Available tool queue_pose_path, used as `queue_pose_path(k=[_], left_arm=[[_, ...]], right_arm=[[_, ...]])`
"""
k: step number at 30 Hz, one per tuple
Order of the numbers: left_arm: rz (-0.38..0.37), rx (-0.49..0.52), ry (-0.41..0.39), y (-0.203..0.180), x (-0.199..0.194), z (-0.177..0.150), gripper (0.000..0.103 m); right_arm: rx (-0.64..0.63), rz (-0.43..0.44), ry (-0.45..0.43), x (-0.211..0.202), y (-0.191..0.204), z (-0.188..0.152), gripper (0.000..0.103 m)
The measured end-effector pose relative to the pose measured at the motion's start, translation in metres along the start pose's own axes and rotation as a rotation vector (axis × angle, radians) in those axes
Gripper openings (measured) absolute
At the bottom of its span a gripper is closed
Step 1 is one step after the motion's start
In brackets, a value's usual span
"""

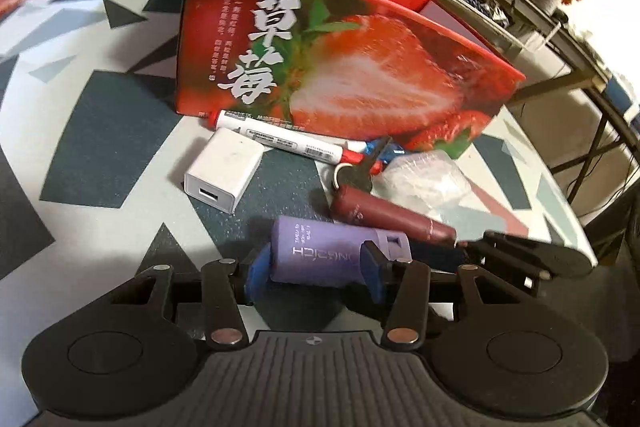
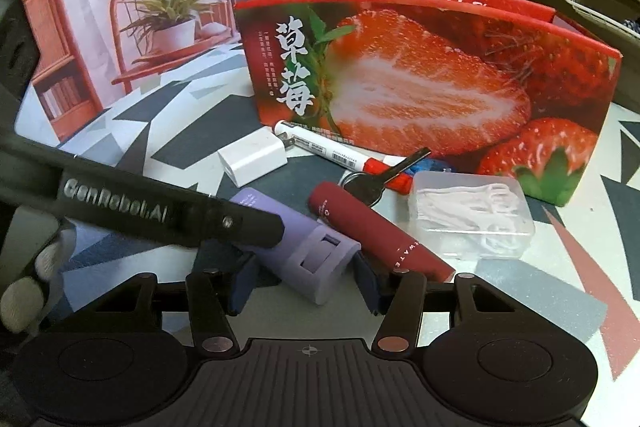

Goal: Organize rigid objects
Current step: 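Close both grippers on the lavender case and lift it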

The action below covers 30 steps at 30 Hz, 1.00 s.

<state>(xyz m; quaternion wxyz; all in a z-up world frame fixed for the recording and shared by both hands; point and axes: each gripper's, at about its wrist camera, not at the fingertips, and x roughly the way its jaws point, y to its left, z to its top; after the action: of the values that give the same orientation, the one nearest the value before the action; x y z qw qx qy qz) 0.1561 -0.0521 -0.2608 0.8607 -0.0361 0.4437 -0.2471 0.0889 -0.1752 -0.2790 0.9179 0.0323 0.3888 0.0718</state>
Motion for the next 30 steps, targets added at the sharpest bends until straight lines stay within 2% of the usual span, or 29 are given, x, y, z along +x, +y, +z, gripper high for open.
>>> queue_pose_path(k=[21,26,30], left_arm=[[-0.029,0.03,0.061,-0.011,-0.01,-0.016,0.051],[-0.049,-0.02,0.067,-0.004,-0.01,-0.018,0.052],[-0.051,-0.022,0.07,-0.005,-0.012,-0.019,0.051]], right_arm=[[0.012,-0.002,0.026,-0.023,0.003,-0.019,0.048],[0.026,0.001,0.028,-0.026,0.002,-0.02,0.047],[0.03,0.003,0.031,-0.028,0.003,-0.021,0.047]])
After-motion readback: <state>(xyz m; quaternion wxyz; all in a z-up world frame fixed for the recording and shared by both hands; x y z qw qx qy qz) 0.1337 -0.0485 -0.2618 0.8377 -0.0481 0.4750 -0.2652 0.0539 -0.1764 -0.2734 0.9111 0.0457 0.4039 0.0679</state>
